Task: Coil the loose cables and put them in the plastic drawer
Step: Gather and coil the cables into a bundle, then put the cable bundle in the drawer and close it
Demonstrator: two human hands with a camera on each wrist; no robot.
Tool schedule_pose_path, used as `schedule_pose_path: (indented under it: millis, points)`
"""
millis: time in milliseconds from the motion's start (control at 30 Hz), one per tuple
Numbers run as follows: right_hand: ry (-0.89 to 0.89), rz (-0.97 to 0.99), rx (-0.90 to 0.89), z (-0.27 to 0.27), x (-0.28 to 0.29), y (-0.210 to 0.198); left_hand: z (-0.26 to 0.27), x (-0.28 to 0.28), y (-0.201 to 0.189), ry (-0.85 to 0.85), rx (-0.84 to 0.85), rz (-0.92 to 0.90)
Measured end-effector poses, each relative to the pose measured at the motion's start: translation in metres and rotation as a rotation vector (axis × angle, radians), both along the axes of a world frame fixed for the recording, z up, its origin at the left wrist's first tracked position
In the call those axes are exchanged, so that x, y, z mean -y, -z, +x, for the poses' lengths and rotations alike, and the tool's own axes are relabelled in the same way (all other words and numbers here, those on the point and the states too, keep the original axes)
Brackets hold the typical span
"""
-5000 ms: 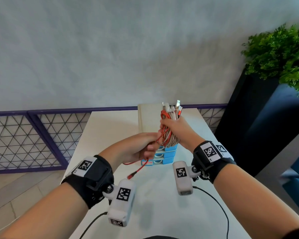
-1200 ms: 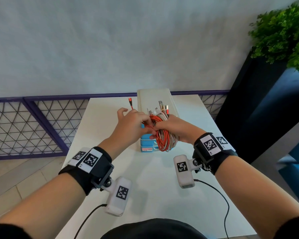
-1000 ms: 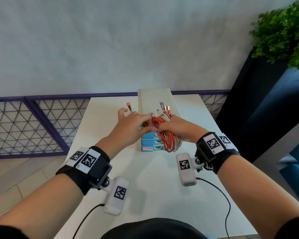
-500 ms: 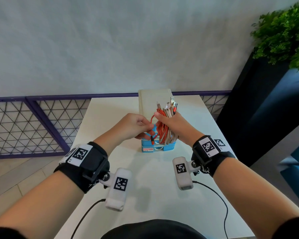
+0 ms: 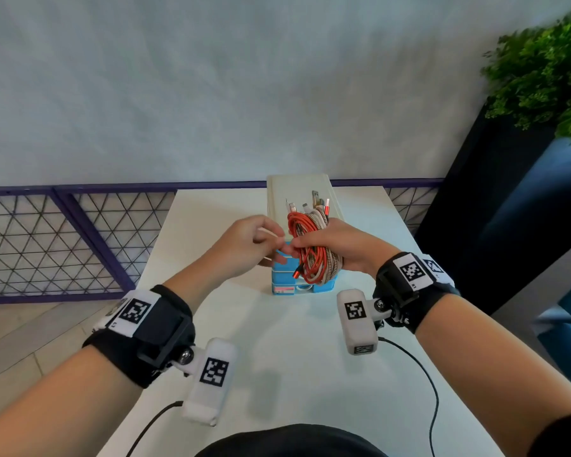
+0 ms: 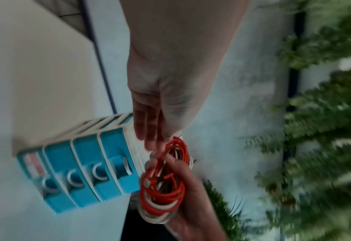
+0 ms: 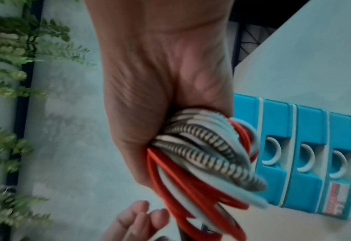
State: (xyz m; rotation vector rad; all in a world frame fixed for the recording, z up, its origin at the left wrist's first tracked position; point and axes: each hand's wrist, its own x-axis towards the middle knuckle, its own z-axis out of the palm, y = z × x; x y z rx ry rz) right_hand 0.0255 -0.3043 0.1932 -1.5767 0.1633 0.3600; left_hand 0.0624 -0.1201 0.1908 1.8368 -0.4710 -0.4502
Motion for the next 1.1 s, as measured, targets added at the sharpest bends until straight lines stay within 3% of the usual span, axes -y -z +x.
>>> schedule_pose_path:
  millis: [67,167,267,367,567,700,767,867,933,1033,1100]
  points:
    - [-0.031,-0.147,-0.003,0.001,0.002,-0.005,0.001,-0.008,-0.007,-0.071,0.395,0.209]
    - [-0.164,-0.306,-0.031,0.001,-0.004,-0.011,0.0,-0.011,-0.012,0.092,0.994,0.652]
    - [-0.281,-0.392,-0.04,0.004,-0.019,-0.014,-0.001,-0.002,-0.006,0.235,1.351,0.902]
    - [-0.354,-0.367,-0.063,0.004,-0.026,-0.015,0.006,0.007,0.008,0.259,1.549,0.875]
    - [-0.423,-0.311,-0.159,0.001,-0.02,-0.008,0.017,0.017,0.017,0.327,1.579,0.704]
    - [-0.491,-0.43,-0.177,0.003,-0.016,-0.004,0.013,0.024,0.022,0.357,1.502,0.678]
    - [-0.434,-0.659,-0.119,0.005,-0.015,-0.004,0.013,0.026,0.023,0.359,1.446,0.708]
    - [-0.178,-1.182,0.109,-0.003,-0.026,-0.007,0.013,0.027,0.024,0.278,1.187,0.908]
    - [-0.101,-1.432,0.241,-0.014,-0.041,0.002,0.018,0.027,0.026,0.227,1.097,0.964]
    - [-0.107,-1.696,0.26,-0.022,-0.051,0.03,0.022,0.026,0.027,0.191,1.067,0.883]
    - [-0.039,-1.755,0.316,-0.018,-0.043,0.043,0.021,0.025,0.028,0.236,0.985,0.861]
